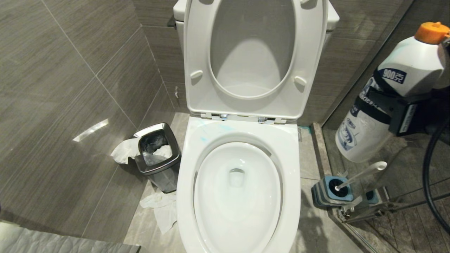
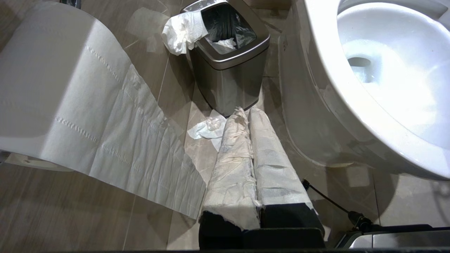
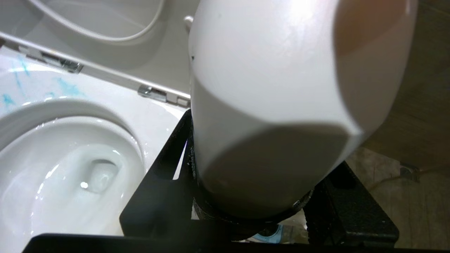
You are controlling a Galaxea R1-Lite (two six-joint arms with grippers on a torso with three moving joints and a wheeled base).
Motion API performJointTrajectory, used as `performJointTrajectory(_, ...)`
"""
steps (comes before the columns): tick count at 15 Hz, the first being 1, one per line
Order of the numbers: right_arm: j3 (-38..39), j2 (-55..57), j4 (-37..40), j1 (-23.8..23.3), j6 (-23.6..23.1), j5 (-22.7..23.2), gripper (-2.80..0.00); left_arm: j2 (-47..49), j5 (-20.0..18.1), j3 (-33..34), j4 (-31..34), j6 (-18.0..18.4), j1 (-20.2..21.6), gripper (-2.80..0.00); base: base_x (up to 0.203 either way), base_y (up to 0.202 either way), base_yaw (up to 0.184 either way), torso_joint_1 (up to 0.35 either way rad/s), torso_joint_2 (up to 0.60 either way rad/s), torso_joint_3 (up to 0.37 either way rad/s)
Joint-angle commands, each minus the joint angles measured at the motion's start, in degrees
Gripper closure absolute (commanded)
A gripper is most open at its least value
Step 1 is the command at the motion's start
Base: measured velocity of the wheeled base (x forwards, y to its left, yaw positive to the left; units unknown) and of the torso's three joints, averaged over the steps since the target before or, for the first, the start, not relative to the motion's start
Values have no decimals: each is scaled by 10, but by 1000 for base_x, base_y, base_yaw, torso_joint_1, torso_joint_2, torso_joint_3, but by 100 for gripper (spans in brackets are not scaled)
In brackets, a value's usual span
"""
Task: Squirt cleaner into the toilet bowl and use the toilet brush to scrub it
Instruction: Pour in the cleaning agent
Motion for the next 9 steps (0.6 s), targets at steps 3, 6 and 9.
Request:
performJointTrajectory(3, -13, 64, -1, 43, -42, -17, 0, 1, 0, 1, 0, 1, 0, 0, 0, 0, 0, 0, 0, 0)
performJointTrajectory(6, -13, 83, 0, 44, -92, -19, 0, 1, 0, 1, 0, 1, 0, 0, 0, 0, 0, 0, 0, 0)
performJointTrajectory(9, -19, 101, 0, 49, -166, -45, 0, 1, 0, 1, 0, 1, 0, 0, 0, 0, 0, 0, 0, 0)
